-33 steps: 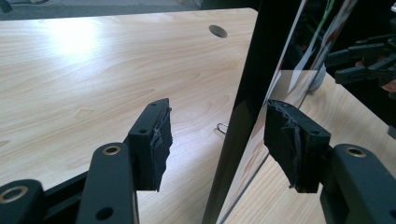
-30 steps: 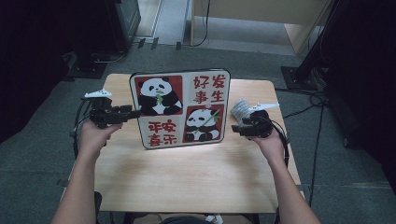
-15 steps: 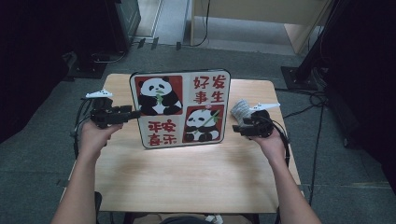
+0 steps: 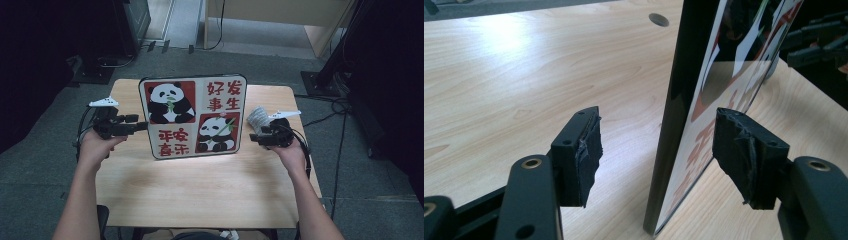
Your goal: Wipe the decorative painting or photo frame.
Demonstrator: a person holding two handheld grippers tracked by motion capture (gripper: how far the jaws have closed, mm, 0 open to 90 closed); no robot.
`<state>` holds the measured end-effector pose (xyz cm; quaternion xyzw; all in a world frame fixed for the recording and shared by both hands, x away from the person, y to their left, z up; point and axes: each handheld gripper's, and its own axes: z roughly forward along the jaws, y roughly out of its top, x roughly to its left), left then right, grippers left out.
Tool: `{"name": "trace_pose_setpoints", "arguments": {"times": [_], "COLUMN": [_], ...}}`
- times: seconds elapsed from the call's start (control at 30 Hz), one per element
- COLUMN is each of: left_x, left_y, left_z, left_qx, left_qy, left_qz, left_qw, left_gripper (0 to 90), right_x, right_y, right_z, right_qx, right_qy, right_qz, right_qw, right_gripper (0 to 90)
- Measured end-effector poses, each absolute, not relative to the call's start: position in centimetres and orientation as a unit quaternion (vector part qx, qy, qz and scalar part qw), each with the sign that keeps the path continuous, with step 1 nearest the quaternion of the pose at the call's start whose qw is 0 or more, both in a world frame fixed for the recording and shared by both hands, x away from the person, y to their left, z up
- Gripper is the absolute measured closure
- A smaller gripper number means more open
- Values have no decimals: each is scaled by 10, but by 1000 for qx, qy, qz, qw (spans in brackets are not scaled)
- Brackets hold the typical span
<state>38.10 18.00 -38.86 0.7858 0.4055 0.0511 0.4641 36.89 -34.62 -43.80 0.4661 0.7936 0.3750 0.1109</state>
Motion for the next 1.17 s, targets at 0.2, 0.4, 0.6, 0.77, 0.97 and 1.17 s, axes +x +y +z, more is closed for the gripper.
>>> {"name": "trace_pose_setpoints", "arguments": {"times": [0.2,0.4,0.6,0.77,0.97,1.17], "left_x": [379,378,378,379,380,380], "left_y": [186,193,200,205,207,207], "left_z": [-388,-389,-391,-394,-397,-399], "left_qx": [788,793,792,793,793,795], "left_qy": [402,404,410,420,423,425], "left_qz": [49,52,54,56,58,57], "left_qw": [463,453,449,439,434,429], "left_gripper": [354,353,352,348,348,345], "right_x": [370,370,370,371,371,372], "right_y": [-349,-350,-352,-354,-355,-355], "right_z": [-439,-439,-440,-441,-441,-441], "right_qx": [467,470,471,473,474,472], "right_qy": [792,790,789,789,788,789], "right_qz": [376,376,376,374,375,376], "right_qw": [115,115,118,117,119,117], "right_gripper": [338,335,328,327,327,326]}}
